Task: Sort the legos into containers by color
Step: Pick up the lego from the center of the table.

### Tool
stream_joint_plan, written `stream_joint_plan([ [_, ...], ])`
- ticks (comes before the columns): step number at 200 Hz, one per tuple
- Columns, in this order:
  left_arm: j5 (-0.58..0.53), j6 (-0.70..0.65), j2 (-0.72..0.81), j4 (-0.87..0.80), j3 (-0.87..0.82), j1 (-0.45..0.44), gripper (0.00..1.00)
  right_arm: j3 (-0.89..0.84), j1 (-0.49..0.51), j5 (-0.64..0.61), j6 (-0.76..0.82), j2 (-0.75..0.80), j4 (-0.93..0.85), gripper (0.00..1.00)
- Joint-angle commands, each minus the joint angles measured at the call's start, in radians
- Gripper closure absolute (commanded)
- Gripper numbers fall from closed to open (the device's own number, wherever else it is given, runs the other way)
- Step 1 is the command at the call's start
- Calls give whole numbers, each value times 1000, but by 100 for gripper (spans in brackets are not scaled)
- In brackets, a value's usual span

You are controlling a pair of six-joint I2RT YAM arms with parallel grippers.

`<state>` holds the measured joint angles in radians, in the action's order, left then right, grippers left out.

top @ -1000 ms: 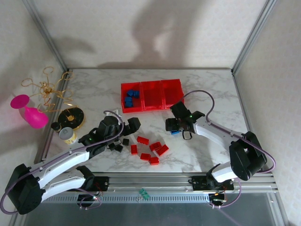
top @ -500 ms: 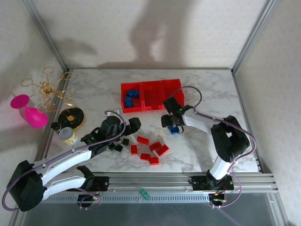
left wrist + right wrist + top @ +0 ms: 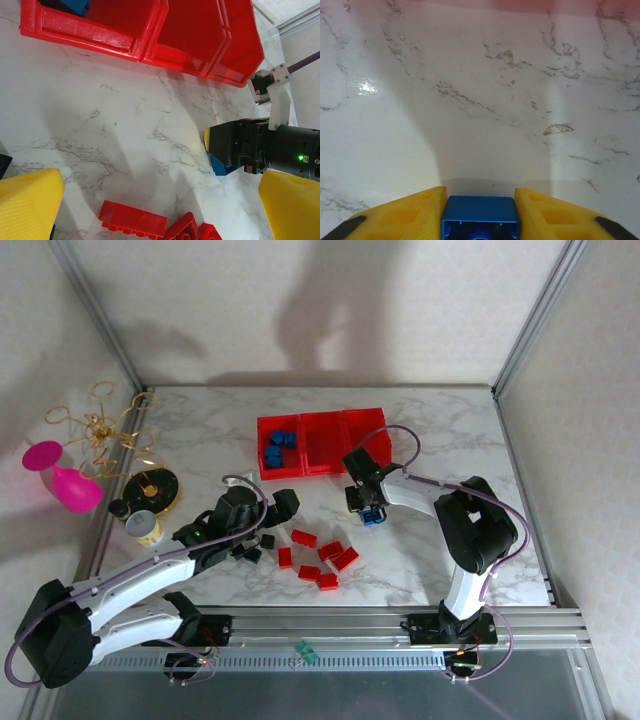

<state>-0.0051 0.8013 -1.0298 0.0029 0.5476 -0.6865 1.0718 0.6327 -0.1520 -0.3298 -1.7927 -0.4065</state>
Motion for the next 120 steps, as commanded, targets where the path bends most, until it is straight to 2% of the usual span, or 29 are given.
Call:
stream_joint_plan([
  [1,-27,-1,-3,-8,22,-7,0,33,-6,16,2,-10,2,67],
  [34,-29,-5,10,-10,28,-5,1,92,10,35,3,19,-31,71],
  [70,-60,-13,48,-57,47,22,0,208,86,20,-11,29,-45,72],
  [120,-70,-44,112,-138,66,129,1,438,165,-2,-8,-112,23,72],
])
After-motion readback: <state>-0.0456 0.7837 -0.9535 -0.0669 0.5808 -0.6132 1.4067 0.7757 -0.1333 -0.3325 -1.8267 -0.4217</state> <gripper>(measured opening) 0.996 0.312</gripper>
